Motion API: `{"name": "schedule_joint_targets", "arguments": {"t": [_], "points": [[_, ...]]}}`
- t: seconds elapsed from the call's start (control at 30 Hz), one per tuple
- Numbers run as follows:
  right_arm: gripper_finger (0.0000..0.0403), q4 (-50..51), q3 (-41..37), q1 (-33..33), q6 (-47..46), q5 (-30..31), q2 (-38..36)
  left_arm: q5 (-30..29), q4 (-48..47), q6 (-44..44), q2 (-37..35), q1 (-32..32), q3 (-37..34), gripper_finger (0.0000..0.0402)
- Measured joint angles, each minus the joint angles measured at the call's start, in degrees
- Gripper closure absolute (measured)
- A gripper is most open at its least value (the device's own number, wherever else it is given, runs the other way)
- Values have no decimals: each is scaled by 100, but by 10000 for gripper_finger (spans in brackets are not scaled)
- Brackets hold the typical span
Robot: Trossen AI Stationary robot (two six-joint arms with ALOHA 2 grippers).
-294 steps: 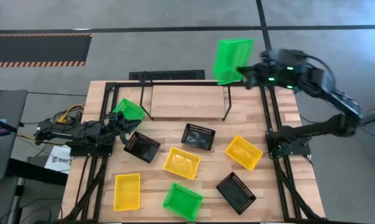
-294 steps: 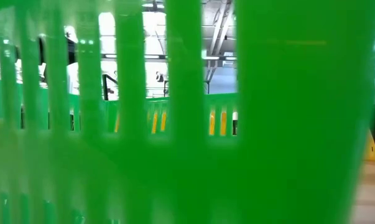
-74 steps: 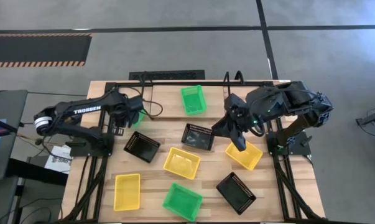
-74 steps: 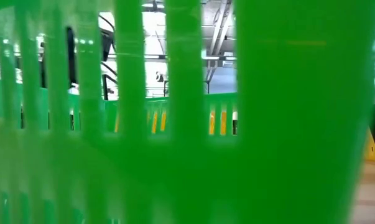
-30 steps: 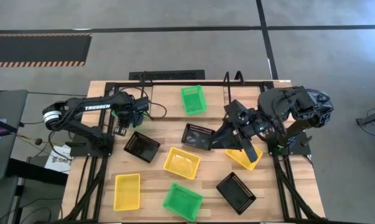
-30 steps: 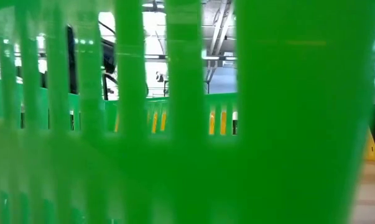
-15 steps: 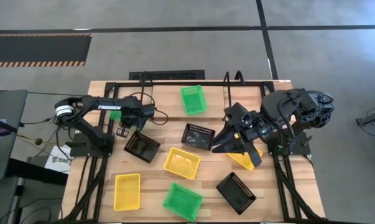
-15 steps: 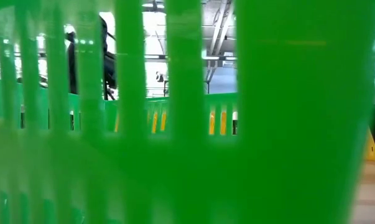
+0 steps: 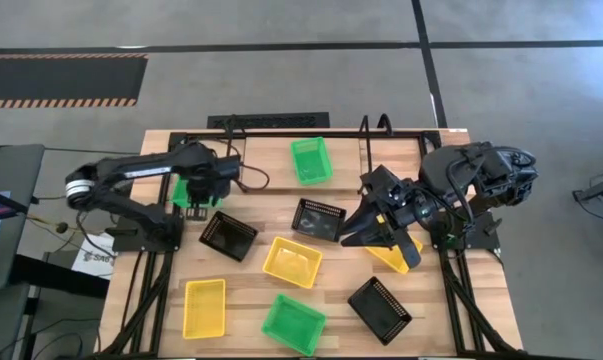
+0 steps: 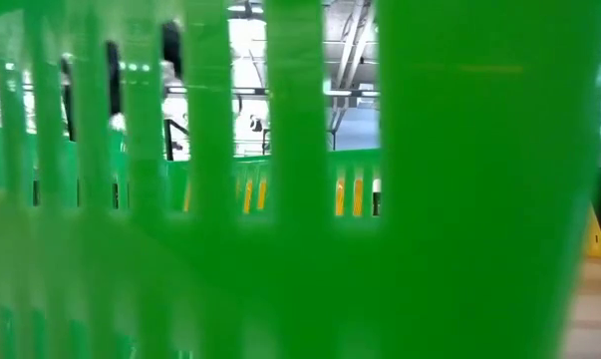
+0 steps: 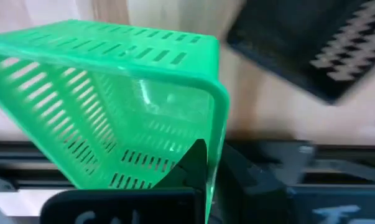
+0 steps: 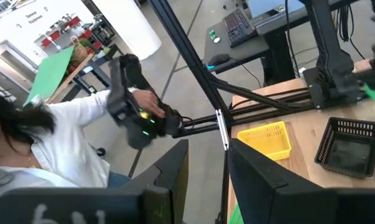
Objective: Stack baskets on shelf by color
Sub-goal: Stack the top green bin on top of the green bin
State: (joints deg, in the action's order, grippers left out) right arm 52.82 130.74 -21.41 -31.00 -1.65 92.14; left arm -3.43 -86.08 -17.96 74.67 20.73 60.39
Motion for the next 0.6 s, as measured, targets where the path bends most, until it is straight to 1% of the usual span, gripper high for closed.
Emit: {"name": "schedule_joint_targets", "arguments": {"t": [0.1,0.17,0.2,0.27,0.33,0.4,0.5,0.6], "points": [[269,-2,0,0,0,0,0,272,-299,442,-380,-429,585,401],[269,4,0,0,2,0,0,278,-307,754,-549,-792,1041,401],[269,6,0,0,2,0,0,156,-305,921,-592,-989,1286,401],[269,26,0,0,1,0,0,-334,-298,1162,-600,-1376,1750,401],[269,108,-2,7,2,0,-28,-898,-336,1329,-505,-1742,2205,401],[271,180,0,30,7,5,-69,-1192,-366,1405,-337,-1999,2577,401],[285,651,3,123,125,192,-176,-1295,-355,1357,6,-2246,2985,401],[322,1258,2,261,149,724,-278,-1297,-353,1050,424,-2399,3209,401]]}}
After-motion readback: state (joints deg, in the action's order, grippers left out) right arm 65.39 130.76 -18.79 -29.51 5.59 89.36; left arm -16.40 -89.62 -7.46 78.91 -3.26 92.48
